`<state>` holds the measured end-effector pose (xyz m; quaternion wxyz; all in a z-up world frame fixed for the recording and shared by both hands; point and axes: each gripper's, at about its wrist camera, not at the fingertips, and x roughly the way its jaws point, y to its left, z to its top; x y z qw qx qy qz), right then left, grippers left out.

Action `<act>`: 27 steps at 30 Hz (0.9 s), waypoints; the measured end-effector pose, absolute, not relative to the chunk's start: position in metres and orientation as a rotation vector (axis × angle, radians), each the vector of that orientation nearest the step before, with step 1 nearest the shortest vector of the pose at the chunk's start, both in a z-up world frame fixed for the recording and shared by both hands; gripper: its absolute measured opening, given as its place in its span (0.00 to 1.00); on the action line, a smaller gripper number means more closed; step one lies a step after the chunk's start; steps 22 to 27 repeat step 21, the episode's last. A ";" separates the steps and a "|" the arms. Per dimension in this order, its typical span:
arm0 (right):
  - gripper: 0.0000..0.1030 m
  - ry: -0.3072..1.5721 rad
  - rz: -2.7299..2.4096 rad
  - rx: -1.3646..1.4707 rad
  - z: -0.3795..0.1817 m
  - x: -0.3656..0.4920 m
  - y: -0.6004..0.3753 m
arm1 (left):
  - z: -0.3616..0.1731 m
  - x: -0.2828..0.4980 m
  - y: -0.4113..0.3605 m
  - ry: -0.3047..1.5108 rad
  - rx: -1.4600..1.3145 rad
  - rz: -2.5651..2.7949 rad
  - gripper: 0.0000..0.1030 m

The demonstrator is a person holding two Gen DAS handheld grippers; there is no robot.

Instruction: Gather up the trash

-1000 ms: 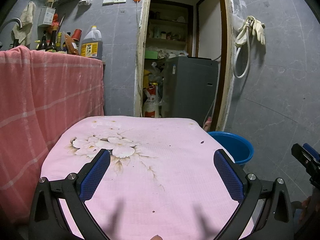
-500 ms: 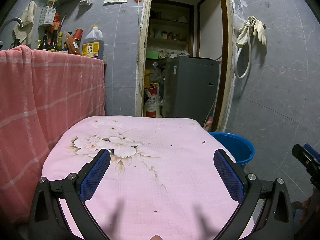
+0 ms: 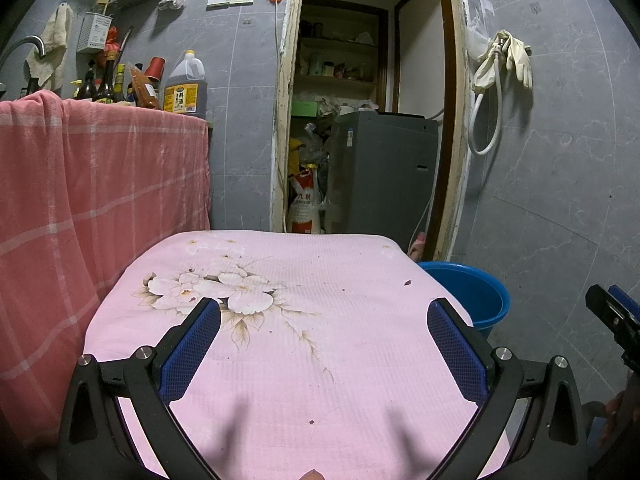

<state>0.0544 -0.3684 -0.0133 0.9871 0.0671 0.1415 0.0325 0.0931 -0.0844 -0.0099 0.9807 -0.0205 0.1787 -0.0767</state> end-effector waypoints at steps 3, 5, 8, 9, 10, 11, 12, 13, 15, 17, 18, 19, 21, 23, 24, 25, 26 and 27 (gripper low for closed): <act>1.00 0.285 0.065 0.136 -0.013 0.054 -0.368 | -0.010 0.093 -0.085 0.359 -0.042 -0.151 0.99; 1.00 0.285 0.066 0.136 -0.013 0.054 -0.368 | -0.011 0.094 -0.084 0.363 -0.043 -0.141 0.99; 1.00 0.285 0.065 0.135 -0.013 0.054 -0.368 | -0.012 0.095 -0.082 0.376 -0.040 -0.139 0.99; 1.00 0.284 0.065 0.135 -0.013 0.054 -0.368 | -0.013 0.095 -0.082 0.377 -0.033 -0.128 0.99; 1.00 0.284 0.065 0.136 -0.013 0.054 -0.369 | -0.013 0.096 -0.081 0.379 -0.029 -0.127 0.99; 1.00 0.284 0.065 0.136 -0.013 0.054 -0.368 | -0.014 0.098 -0.081 0.382 -0.030 -0.129 0.99; 1.00 0.285 0.065 0.135 -0.014 0.054 -0.369 | -0.015 0.098 -0.080 0.385 -0.032 -0.130 0.99; 1.00 0.285 0.065 0.135 -0.014 0.054 -0.368 | -0.015 0.098 -0.079 0.387 -0.033 -0.128 0.99; 1.00 0.284 0.066 0.135 -0.014 0.054 -0.369 | -0.016 0.099 -0.078 0.386 -0.034 -0.125 0.99; 1.00 0.285 0.065 0.135 -0.014 0.054 -0.368 | -0.016 0.098 -0.078 0.386 -0.029 -0.133 0.99; 1.00 0.285 0.065 0.135 -0.014 0.054 -0.368 | -0.016 0.098 -0.079 0.384 -0.026 -0.131 0.99; 1.00 0.284 0.065 0.136 -0.014 0.054 -0.368 | -0.016 0.098 -0.078 0.381 -0.024 -0.131 0.99; 1.00 0.284 0.065 0.135 -0.014 0.054 -0.367 | -0.016 0.098 -0.078 0.382 -0.024 -0.133 0.99; 1.00 0.284 0.065 0.135 -0.014 0.054 -0.367 | -0.016 0.098 -0.078 0.382 -0.024 -0.133 0.99; 1.00 0.284 0.065 0.135 -0.014 0.054 -0.367 | -0.016 0.098 -0.078 0.382 -0.024 -0.133 0.99; 1.00 0.284 0.065 0.135 -0.014 0.054 -0.367 | -0.016 0.098 -0.078 0.382 -0.024 -0.133 0.99; 1.00 0.284 0.065 0.135 -0.014 0.054 -0.367 | -0.016 0.098 -0.078 0.382 -0.024 -0.133 0.99; 1.00 0.284 0.065 0.135 -0.014 0.054 -0.367 | -0.016 0.098 -0.078 0.382 -0.024 -0.133 0.99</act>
